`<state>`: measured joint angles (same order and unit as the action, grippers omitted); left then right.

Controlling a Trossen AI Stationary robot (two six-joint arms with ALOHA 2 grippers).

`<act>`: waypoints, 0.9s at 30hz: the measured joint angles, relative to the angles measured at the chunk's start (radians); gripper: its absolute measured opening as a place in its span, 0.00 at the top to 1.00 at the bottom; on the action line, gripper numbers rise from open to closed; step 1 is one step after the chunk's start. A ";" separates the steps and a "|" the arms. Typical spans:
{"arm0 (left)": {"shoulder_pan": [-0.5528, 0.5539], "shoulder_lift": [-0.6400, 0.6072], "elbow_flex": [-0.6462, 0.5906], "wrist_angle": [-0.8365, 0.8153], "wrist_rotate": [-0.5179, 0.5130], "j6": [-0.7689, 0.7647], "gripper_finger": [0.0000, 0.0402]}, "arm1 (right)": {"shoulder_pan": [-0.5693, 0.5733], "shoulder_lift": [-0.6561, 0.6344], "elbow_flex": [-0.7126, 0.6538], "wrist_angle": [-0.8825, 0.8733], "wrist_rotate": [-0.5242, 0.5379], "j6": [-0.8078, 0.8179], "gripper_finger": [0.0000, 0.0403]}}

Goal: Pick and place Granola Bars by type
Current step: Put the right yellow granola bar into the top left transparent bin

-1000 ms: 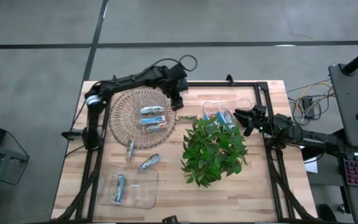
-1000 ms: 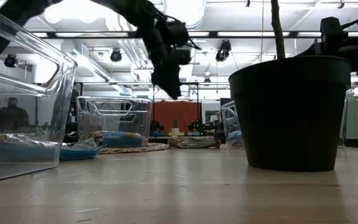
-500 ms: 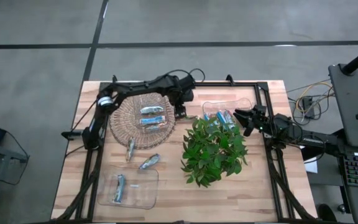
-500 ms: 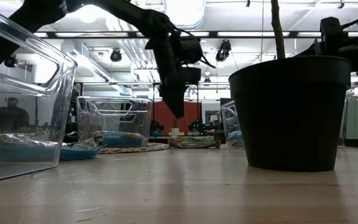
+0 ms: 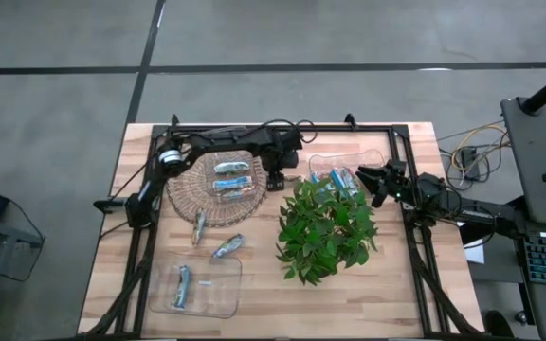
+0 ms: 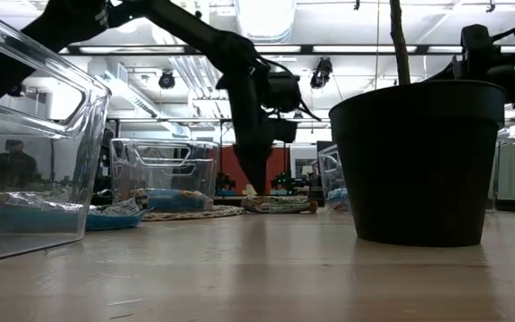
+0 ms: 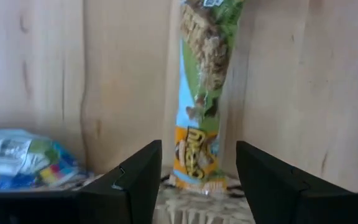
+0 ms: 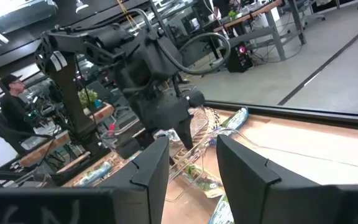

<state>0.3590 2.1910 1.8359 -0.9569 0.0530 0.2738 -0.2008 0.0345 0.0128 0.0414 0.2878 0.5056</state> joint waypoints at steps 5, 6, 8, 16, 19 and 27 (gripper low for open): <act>-0.017 0.042 0.000 0.034 0.001 0.013 0.53 | 0.000 0.001 0.000 0.000 0.000 0.000 0.67; -0.019 0.049 0.000 0.044 0.001 0.013 0.53 | 0.000 0.001 0.000 0.000 0.000 0.000 0.67; -0.021 0.055 0.000 0.052 0.001 0.014 0.53 | 0.000 0.000 0.000 0.000 0.000 0.000 0.67; -0.022 0.068 0.000 0.108 -0.054 0.005 0.64 | 0.000 0.000 0.000 0.000 0.000 0.000 0.69; -0.022 0.068 -0.009 0.120 -0.054 0.002 0.77 | 0.000 0.000 0.000 0.000 0.000 0.000 0.70; -0.021 0.065 -0.016 0.135 -0.054 -0.057 0.97 | 0.000 0.000 0.000 0.000 0.000 0.000 0.69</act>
<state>0.3380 2.2560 1.8194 -0.8221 -0.0014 0.2165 -0.2007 0.0345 0.0128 0.0412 0.2878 0.5054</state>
